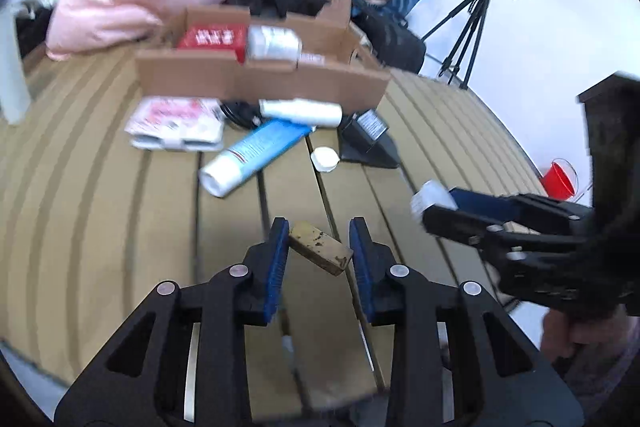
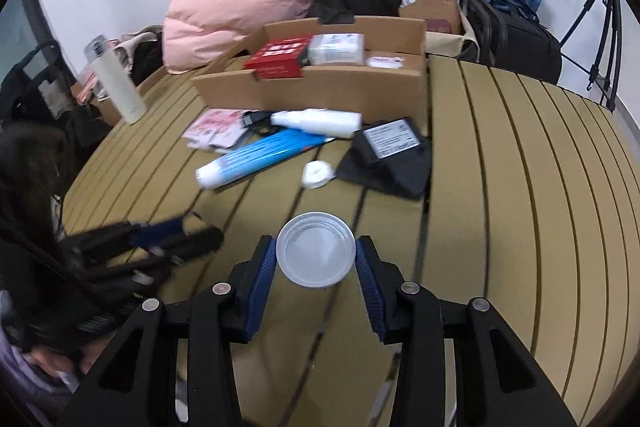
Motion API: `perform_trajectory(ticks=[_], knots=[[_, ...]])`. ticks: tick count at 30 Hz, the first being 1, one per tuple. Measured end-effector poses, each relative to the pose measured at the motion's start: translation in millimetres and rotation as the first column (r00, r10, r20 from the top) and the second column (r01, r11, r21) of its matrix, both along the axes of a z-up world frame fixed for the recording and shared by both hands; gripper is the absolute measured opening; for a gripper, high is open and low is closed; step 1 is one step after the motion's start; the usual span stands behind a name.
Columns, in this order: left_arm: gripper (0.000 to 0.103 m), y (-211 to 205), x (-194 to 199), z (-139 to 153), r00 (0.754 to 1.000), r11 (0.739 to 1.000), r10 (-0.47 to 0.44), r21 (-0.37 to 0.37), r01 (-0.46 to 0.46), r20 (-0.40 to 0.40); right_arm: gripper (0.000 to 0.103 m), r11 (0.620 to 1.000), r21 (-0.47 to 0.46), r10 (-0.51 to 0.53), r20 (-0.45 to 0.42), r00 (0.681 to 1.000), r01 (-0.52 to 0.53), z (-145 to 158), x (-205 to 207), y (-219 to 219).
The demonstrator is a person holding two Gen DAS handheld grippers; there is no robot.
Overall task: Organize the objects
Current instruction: 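Grasp the white round lid with the right gripper while the left grasps the beige cork, then carry lid and cork into the cardboard box and open both grippers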
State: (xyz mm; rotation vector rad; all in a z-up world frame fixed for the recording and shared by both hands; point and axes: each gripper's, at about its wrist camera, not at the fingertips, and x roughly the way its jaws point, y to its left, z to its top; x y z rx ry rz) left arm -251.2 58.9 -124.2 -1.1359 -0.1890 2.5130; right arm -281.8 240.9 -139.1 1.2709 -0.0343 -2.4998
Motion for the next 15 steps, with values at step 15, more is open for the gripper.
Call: perform_trajectory(ticks=[15], knots=[[0.028, -57.3, 99.5, 79.8, 0.991, 0.995, 0.096, -0.003, -0.096, -0.099, 0.044, 0.997, 0.026, 0.069, -0.086, 0.994, -0.067, 70.8, 116.6, -16.2]])
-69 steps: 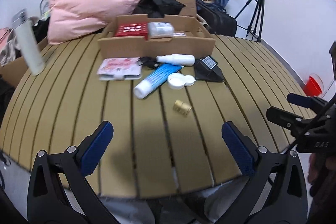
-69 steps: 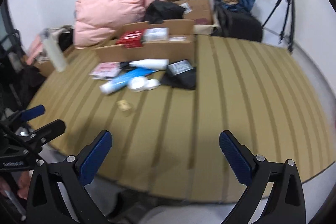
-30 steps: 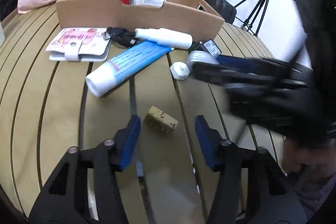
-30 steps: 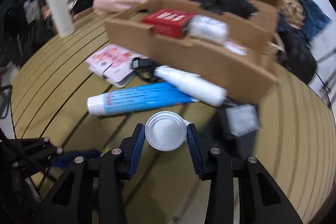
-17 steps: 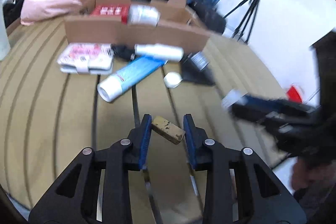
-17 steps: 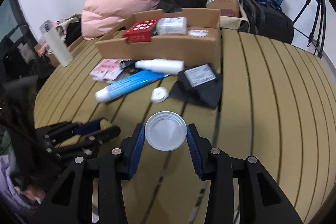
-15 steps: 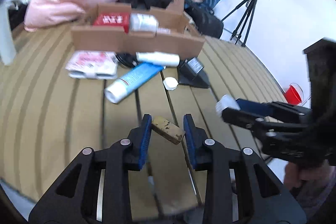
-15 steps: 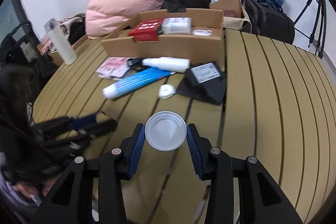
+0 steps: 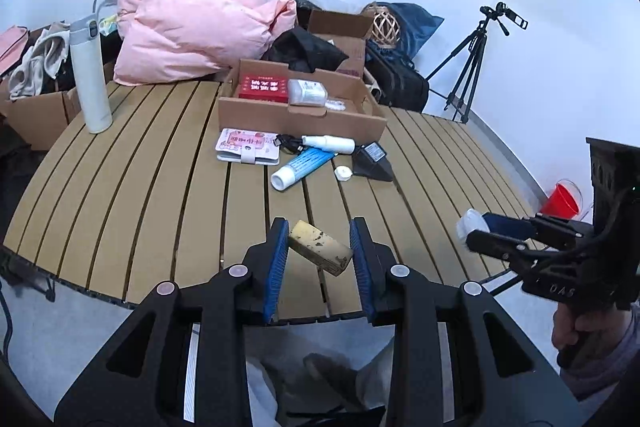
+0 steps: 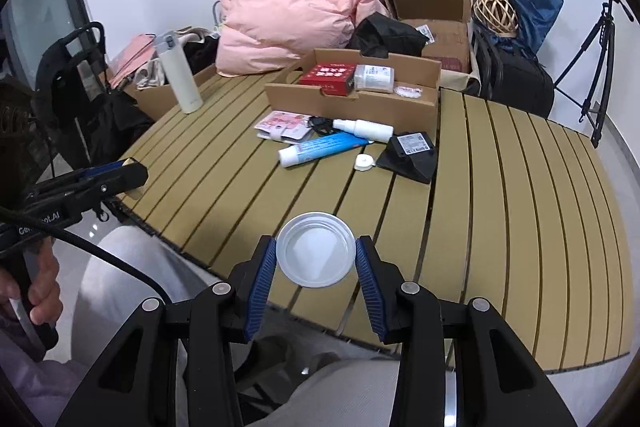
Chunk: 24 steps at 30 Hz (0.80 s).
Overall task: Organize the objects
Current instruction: 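Carry lid and cork into the cardboard box and open both grippers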
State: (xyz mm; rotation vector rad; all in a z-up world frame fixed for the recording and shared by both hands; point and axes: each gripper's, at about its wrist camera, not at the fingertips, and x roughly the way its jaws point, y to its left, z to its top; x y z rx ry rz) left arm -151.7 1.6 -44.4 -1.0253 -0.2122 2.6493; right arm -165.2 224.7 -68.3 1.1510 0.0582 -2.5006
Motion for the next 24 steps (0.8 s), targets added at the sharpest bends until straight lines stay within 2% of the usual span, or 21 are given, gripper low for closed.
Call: perform_trajectory(ticks=[7, 12, 16, 18, 22, 24], knots=[[0.028, 3.7, 4.1, 6.1, 1.0, 1.0, -0.017, -0.001, 0.017, -0.012, 0.044, 1.0, -0.001, -0.006, -0.01, 1.0, 0.006, 3.5, 9.0, -2.1], [0.028, 3.9, -15.5, 10.6, 0.999, 0.999, -0.039, 0.008, 0.039, -0.003, 0.044, 1.0, 0.005, -0.003, -0.016, 1.0, 0.003, 7.1, 6.4, -1.8], [0.028, 7.6, -59.5, 24.5, 0.994, 0.994, -0.104, 0.034, 0.105, -0.022, 0.044, 1.0, 0.027, 0.016, -0.04, 0.999, -0.015, 16.7, -13.9, -4.1], [0.028, 12.7, -94.3, 29.8, 0.99, 0.989, -0.138, 0.047, 0.138, -0.012, 0.044, 0.999, 0.034, 0.032, -0.055, 0.998, -0.03, 24.6, -34.4, -4.8], [0.028, 24.5, -169.0, 34.3, 0.986, 0.987, -0.16, 0.041, 0.158, 0.038, 0.044, 0.997, 0.017, 0.075, -0.061, 0.995, -0.074, 41.9, -100.5, -2.8], [0.028, 26.1, -214.7, 33.0, 0.984, 0.986, -0.158, 0.07, 0.153, 0.08, 0.044, 0.996, 0.025, 0.087, -0.051, 0.995, -0.086, 45.6, -132.9, -3.6]])
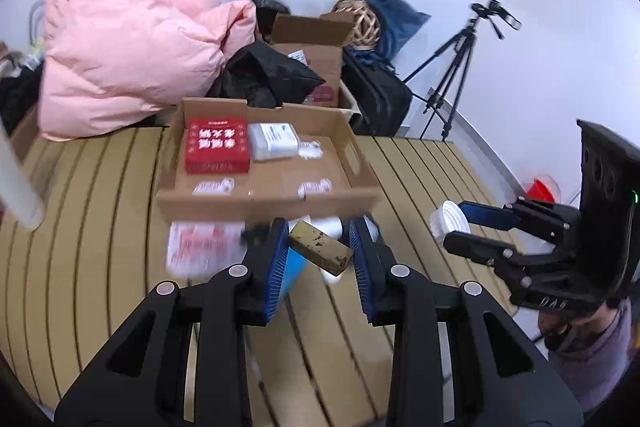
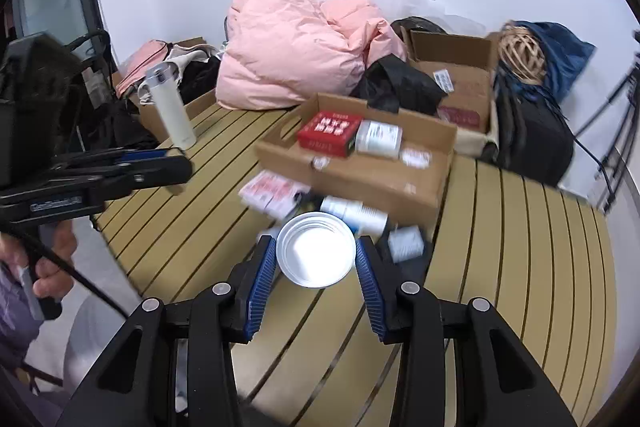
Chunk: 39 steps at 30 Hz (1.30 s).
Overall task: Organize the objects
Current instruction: 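Carry lid and cork into the cardboard box and open both grippers, then withdraw both grippers from the cardboard box over the table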
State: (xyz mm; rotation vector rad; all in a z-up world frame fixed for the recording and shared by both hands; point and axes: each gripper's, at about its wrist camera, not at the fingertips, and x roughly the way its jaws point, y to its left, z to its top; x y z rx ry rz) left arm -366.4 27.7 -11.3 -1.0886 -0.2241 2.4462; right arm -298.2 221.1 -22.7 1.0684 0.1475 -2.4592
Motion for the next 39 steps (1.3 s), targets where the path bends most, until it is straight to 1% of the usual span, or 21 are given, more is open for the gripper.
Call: perform_trajectory(ticks=[2, 3, 6, 9, 13, 15, 17, 18, 21, 22, 23, 25, 27, 28, 30, 31, 32, 33, 35, 37, 39], knots=[[0.028, 4.2, -51.1, -3.5, 0.999, 0.999, -0.004, 0.04, 0.002, 0.049, 0.044, 0.999, 0.038, -0.009, 0.011, 1.0, 0.009, 1.4, -40.0, -0.3], [0.028, 7.1, -69.4, -7.0, 0.998, 0.999, 0.002, 0.039, -0.005, 0.066, 0.044, 0.998, 0.056, -0.01, 0.02, 1.0, 0.009, 0.3, -62.1, -0.9], [0.028, 20.9, -130.3, -30.8, 0.991, 1.0, 0.026, -0.005, -0.025, 0.129, 0.044, 0.995, 0.089, -0.05, 0.071, 0.996, 0.044, -9.7, -130.6, 1.8], [0.028, 32.2, -176.5, -70.3, 0.972, 0.998, 0.059, -0.039, -0.051, 0.226, 0.044, 0.985, 0.148, -0.112, 0.126, 0.986, 0.093, -34.5, -198.7, 2.5], [0.028, 46.9, -210.0, -118.8, 0.946, 0.995, 0.085, -0.084, -0.061, 0.312, 0.044, 0.975, 0.178, -0.172, 0.215, 0.961, 0.134, -75.5, -260.9, 7.6], [0.028, 49.1, -217.6, -132.4, 0.943, 0.993, 0.103, -0.091, -0.078, 0.317, 0.044, 0.959, 0.232, -0.214, 0.224, 0.951, 0.162, -94.6, -284.1, 8.5], [0.03, 47.6, -220.9, -140.1, 0.94, 0.992, 0.12, -0.084, -0.098, 0.319, 0.044, 0.957, 0.233, -0.23, 0.244, 0.942, 0.174, -109.8, -300.2, 10.5], [0.034, 47.1, -222.7, -141.7, 0.939, 0.992, 0.12, -0.083, -0.099, 0.321, 0.044, 0.956, 0.23, -0.24, 0.251, 0.938, 0.183, -116.0, -306.6, 12.3], [0.045, 45.4, -220.2, -138.3, 0.949, 0.993, 0.105, -0.079, -0.086, 0.297, 0.045, 0.944, 0.246, -0.276, 0.232, 0.933, 0.218, -125.0, -316.3, 15.0], [0.047, 44.0, -218.7, -135.0, 0.954, 0.993, 0.106, -0.084, -0.085, 0.282, 0.046, 0.941, 0.247, -0.287, 0.227, 0.931, 0.23, -126.1, -317.7, 16.2], [0.049, 42.5, -216.8, -131.0, 0.956, 0.992, 0.106, -0.092, -0.083, 0.272, 0.049, 0.942, 0.239, -0.289, 0.226, 0.93, 0.235, -126.1, -318.2, 16.4], [0.051, 38.4, -213.0, -121.6, 0.961, 0.992, 0.105, -0.092, -0.084, 0.256, 0.062, 0.945, 0.222, -0.287, 0.224, 0.931, 0.238, -123.9, -316.9, 16.4], [0.056, 34.4, -207.9, -111.0, 0.964, 0.992, 0.107, -0.092, -0.087, 0.244, 0.071, 0.942, 0.226, -0.294, 0.198, 0.935, 0.248, -116.4, -311.9, 14.5], [0.058, 32.7, -204.3, -103.8, 0.966, 0.991, 0.109, -0.103, -0.087, 0.233, 0.074, 0.942, 0.224, -0.293, 0.188, 0.938, 0.249, -112.4, -310.5, 13.4], [0.064, 29.9, -192.3, -87.5, 0.974, 0.986, 0.118, -0.139, -0.092, 0.191, 0.074, 0.945, 0.208, -0.289, 0.177, 0.941, 0.251, -102.1, -304.9, 13.3], [0.066, 27.8, -182.7, -77.6, 0.979, 0.981, 0.124, -0.17, -0.097, 0.159, 0.074, 0.95, 0.192, -0.281, 0.173, 0.944, 0.248, -93.1, -297.2, 12.6], [0.073, 25.2, -167.3, -65.4, 0.985, 0.975, 0.13, -0.197, -0.107, 0.111, 0.074, 0.952, 0.185, -0.273, 0.17, 0.947, 0.242, -87.2, -292.0, 12.6], [0.086, 22.9, -155.6, -56.3, 0.989, 0.973, 0.128, -0.203, -0.11, 0.074, 0.074, 0.955, 0.181, -0.264, 0.161, 0.951, 0.234, -79.4, -283.8, 11.5], [0.101, 17.2, -123.8, -37.3, 0.99, 0.965, 0.139, -0.222, -0.136, -0.001, 0.076, 0.959, 0.176, -0.244, 0.128, 0.961, 0.221, -61.2, -258.9, 9.6], [0.103, 8.9, -85.3, -20.1, 0.987, 0.954, 0.144, -0.254, -0.158, -0.073, 0.079, 0.967, 0.153, -0.218, 0.098, 0.971, 0.202, -41.5, -221.7, 5.9], [0.103, -1.9, -51.1, -9.6, 0.98, 0.939, 0.164, -0.286, -0.19, -0.114, 0.079, 0.976, 0.123, -0.191, 0.084, 0.978, 0.18, -28.2, -188.2, 4.4]])
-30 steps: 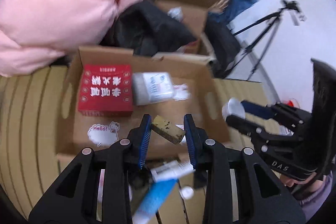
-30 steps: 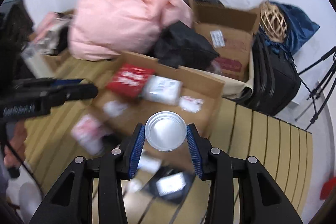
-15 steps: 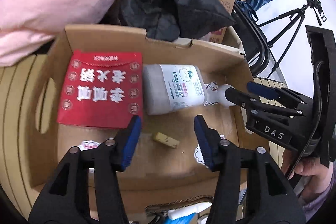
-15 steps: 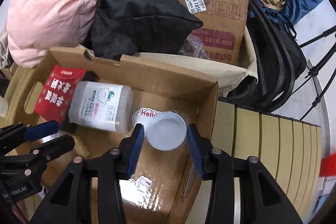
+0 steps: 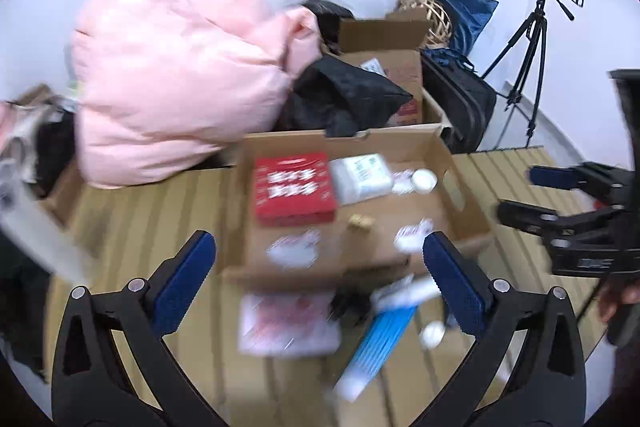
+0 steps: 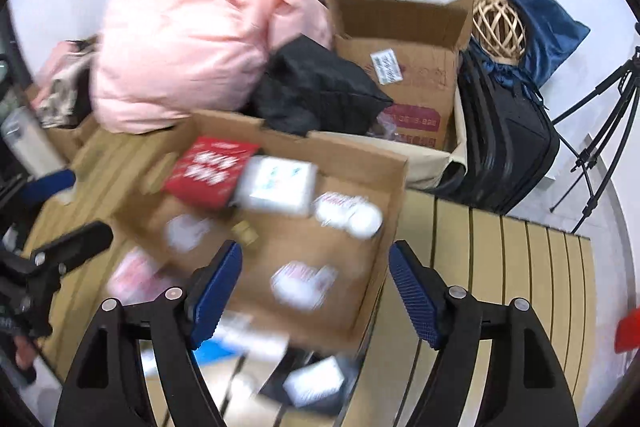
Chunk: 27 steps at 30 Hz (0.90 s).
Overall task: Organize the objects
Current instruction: 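Withdraw both grippers from the cardboard box over the table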
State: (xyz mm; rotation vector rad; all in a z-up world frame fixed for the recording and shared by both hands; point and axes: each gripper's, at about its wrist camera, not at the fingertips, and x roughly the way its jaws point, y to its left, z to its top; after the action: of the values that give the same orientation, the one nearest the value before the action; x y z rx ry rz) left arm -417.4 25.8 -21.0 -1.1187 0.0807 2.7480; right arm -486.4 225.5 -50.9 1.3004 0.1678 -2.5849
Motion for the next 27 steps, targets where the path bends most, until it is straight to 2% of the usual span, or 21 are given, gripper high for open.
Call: perform_trajectory(ticks=[6, 11, 15, 19, 22, 27], knots=[[0.103, -40.8, 114.7, 4.8, 0.996, 0.998, 0.064, 0.025, -0.063, -0.059, 0.083, 0.996, -0.058, 0.06, -0.073, 0.996, -0.064, 20.0, 130.4, -6.0], [0.103, -56.8, 205.8, -11.4, 0.997, 0.998, 0.053, 0.036, -0.051, -0.054, 0.085, 0.992, -0.107, 0.056, -0.098, 0.994, -0.066, 5.3, 228.7, -8.2], [0.103, -62.6, 250.6, -24.3, 0.997, 0.997, 0.069, 0.021, -0.069, -0.026, 0.086, 0.994, -0.11, -0.015, -0.1, 0.995, 0.004, -13.9, 285.3, -6.5], [0.103, -60.4, 268.7, -32.8, 0.999, 0.999, 0.045, 0.028, -0.046, 0.011, 0.086, 0.993, -0.116, -0.025, -0.057, 0.998, 0.019, -29.4, 320.5, -9.8], [0.103, -54.9, 266.1, -33.0, 0.999, 0.999, 0.052, -0.003, -0.052, -0.008, 0.086, 0.995, -0.102, -0.021, -0.048, 0.999, 0.016, -32.7, 326.5, -12.3], [0.103, -51.6, 263.2, -35.4, 0.999, 0.999, 0.035, 0.012, -0.035, -0.016, 0.086, 0.993, -0.112, -0.033, -0.049, 0.998, 0.027, -33.9, 325.7, -12.0]])
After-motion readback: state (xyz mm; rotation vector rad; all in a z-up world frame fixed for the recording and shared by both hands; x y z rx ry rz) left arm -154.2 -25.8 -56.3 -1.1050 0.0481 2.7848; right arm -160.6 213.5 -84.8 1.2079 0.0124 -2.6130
